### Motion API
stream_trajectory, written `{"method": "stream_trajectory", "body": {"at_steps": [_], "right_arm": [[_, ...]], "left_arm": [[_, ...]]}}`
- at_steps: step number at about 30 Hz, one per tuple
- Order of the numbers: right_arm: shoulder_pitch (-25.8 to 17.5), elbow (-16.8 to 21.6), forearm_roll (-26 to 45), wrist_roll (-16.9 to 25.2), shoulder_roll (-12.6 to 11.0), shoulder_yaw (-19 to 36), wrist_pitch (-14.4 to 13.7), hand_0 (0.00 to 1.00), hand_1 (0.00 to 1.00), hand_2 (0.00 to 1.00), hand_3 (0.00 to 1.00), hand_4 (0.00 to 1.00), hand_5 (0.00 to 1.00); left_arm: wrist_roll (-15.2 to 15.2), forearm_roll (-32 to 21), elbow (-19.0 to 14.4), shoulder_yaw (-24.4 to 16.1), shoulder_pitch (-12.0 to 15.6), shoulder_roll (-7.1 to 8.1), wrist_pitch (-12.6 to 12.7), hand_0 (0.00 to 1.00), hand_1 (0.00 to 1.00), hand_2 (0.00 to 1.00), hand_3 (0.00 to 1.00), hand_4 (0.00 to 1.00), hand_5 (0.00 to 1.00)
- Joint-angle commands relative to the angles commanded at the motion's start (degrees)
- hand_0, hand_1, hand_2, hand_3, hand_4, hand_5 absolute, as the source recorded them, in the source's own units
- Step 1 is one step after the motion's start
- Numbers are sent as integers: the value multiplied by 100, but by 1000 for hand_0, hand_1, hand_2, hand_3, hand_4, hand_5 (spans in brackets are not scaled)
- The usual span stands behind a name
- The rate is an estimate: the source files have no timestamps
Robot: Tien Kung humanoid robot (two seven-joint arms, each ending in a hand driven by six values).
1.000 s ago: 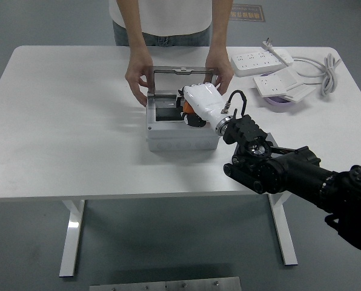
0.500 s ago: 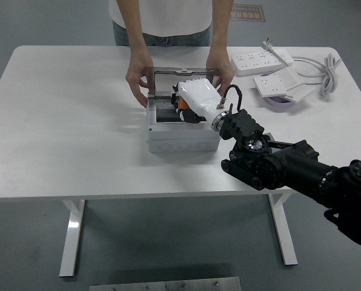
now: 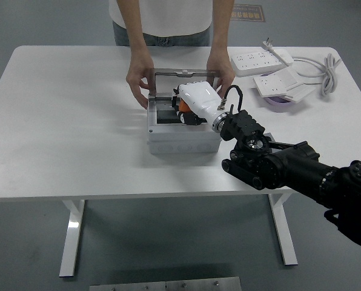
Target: Fetch the battery,place it into the box,close the lid of the box
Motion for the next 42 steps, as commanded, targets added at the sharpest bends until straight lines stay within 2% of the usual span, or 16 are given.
{"method": "stream_trajectory", "body": {"at_steps": [1, 2, 7, 8, 13, 14, 19, 20, 31, 32, 37, 38, 42], "right_arm": [[2, 1, 4, 6, 0, 5, 8, 322, 252, 369, 430, 113, 2], [3, 4, 8, 13, 0, 11, 16, 509, 356, 454, 564, 429, 2], [5, 28, 24, 46, 0, 40, 37, 509, 356, 454, 564, 429, 2], [5, 31, 26, 48, 0, 44, 38, 560, 451, 513, 619, 502, 216], [10, 49, 23, 31, 0, 66, 54, 560, 451, 513, 619, 502, 216], [11, 53, 23, 27, 0, 73, 57, 615, 458, 532, 622, 591, 301], [9, 71, 26, 13, 0, 99, 82, 615, 458, 532, 622, 591, 301], [8, 79, 27, 6, 0, 111, 94, 627, 466, 535, 622, 629, 341], [-2, 162, 82, -8, 0, 166, 146, 628, 473, 538, 619, 653, 362], [-2, 174, 87, -15, 0, 167, 144, 628, 479, 547, 637, 697, 398], [22, 284, 104, -81, 0, 197, 136, 628, 479, 547, 637, 697, 398], [29, 310, 112, -95, 0, 210, 135, 631, 487, 551, 657, 812, 531], [74, 419, 249, -127, 0, 254, 87, 631, 487, 551, 657, 812, 531]], "left_arm": [[0, 0, -1, 0, -2, 0, 0, 577, 725, 622, 538, 486, 2], [0, 2, -1, -1, -4, -1, 0, 577, 726, 622, 537, 486, 2], [0, -4, -3, 0, -9, -4, 2, 577, 726, 622, 537, 486, 2], [0, -3, -3, 0, -9, -4, 2, 577, 726, 621, 537, 486, 3], [0, -5, -5, 0, -4, -5, 3, 577, 726, 621, 537, 486, 3], [0, -3, -6, -1, -3, -6, 3, 577, 726, 621, 537, 485, 4], [0, -7, -7, 2, -1, -10, 4, 577, 726, 621, 537, 485, 4], [0, -8, -7, 4, 0, -12, 3, 577, 726, 621, 537, 485, 3], [0, -15, -10, 16, -5, -23, 5, 577, 726, 619, 536, 484, 3], [0, -17, -11, 17, -3, -24, 5, 575, 726, 619, 535, 484, 3], [0, -41, -19, 29, 18, -36, 15, 575, 726, 619, 535, 484, 3], [0, -47, -20, 32, 24, -38, 19, 575, 726, 619, 536, 484, 2], [0, -66, -30, 41, 56, -47, 28, 575, 726, 619, 536, 484, 2]]}}
